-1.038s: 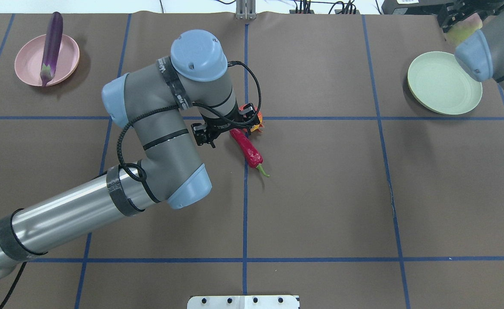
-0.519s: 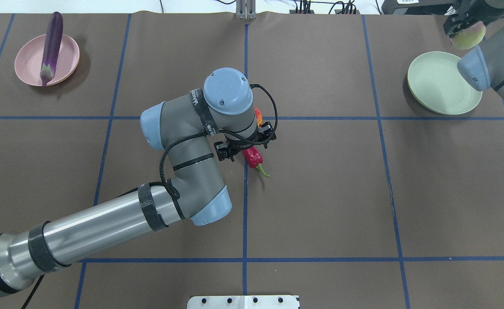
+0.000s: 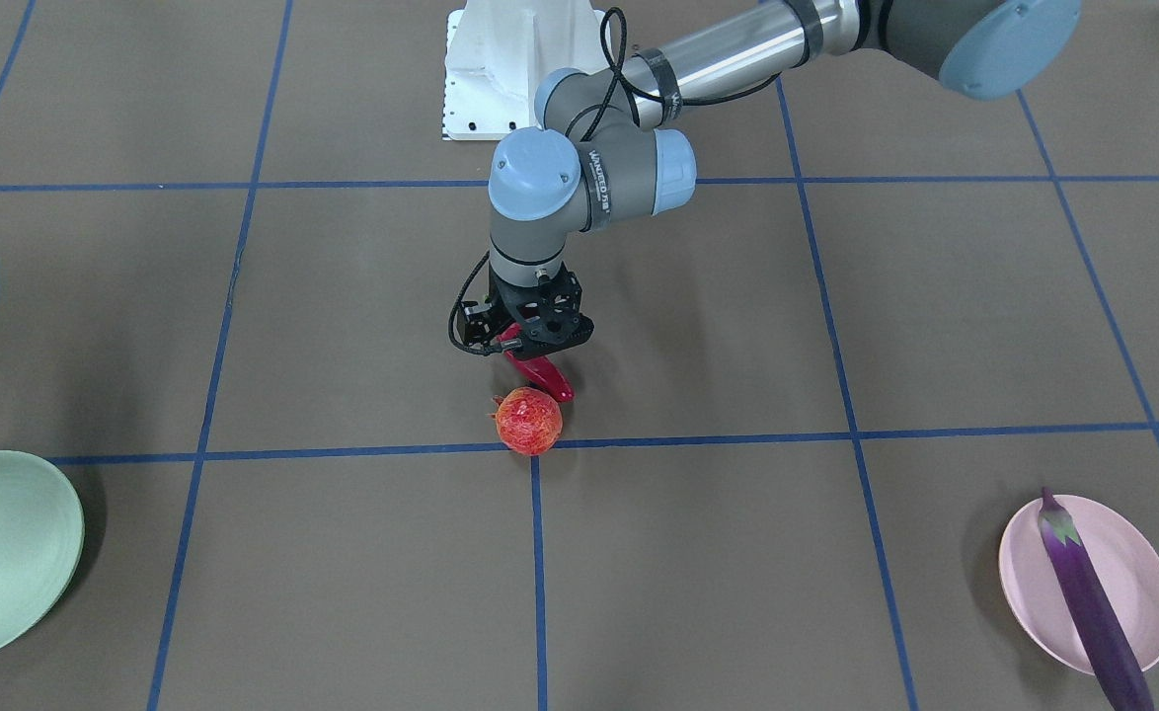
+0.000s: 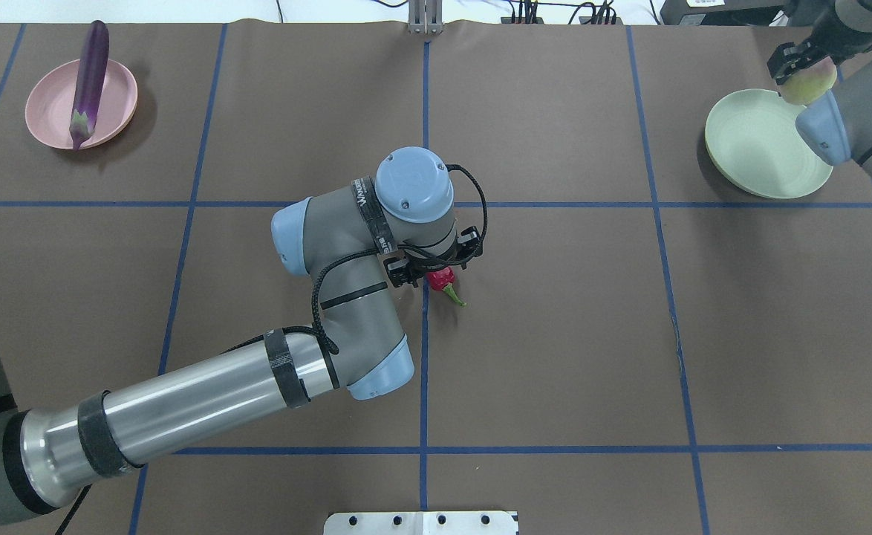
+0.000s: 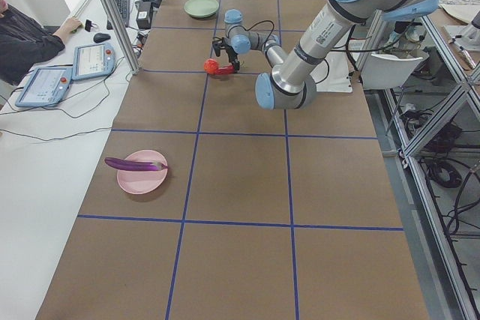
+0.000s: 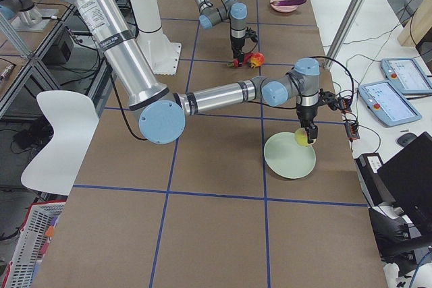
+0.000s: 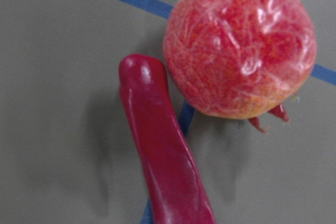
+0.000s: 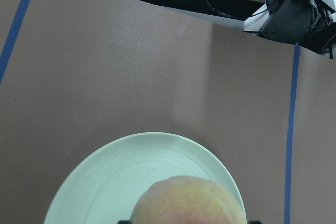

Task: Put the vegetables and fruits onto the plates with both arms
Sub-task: 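Grasp the red chili pepper with the left gripper while the right sets the peach down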

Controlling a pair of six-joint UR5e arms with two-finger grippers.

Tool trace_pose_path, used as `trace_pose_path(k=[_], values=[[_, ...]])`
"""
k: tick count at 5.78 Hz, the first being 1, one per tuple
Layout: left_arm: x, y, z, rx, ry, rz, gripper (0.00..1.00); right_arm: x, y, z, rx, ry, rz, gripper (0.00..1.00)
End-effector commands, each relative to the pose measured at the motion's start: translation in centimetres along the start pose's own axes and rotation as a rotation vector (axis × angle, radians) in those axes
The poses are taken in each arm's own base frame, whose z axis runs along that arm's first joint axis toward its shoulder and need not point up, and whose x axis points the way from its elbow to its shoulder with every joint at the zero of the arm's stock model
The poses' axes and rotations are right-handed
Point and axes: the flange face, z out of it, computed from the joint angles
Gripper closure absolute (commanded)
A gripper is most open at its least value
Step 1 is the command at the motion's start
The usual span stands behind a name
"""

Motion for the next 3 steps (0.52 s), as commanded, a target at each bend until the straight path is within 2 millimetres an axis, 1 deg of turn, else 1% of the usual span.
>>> trace_pose_path(k=[1,2,3], values=[[-0.1,0.4,0.5,-0.004,-0.001,0.002,0.86,0.5,0.3,1.0,-0.02,0.004,0.0,1.0],[0.3,0.3,-0.2,-0.004,0.028,0.015,1.0,0.5,0.6,1.6,-0.036,-0.004,-0.001,1.0],[0.5,-0.2,-1.1,-0.002,0.039,0.013,1.0,0.6,0.8,2.3,-0.053,-0.009,-0.001,1.0]])
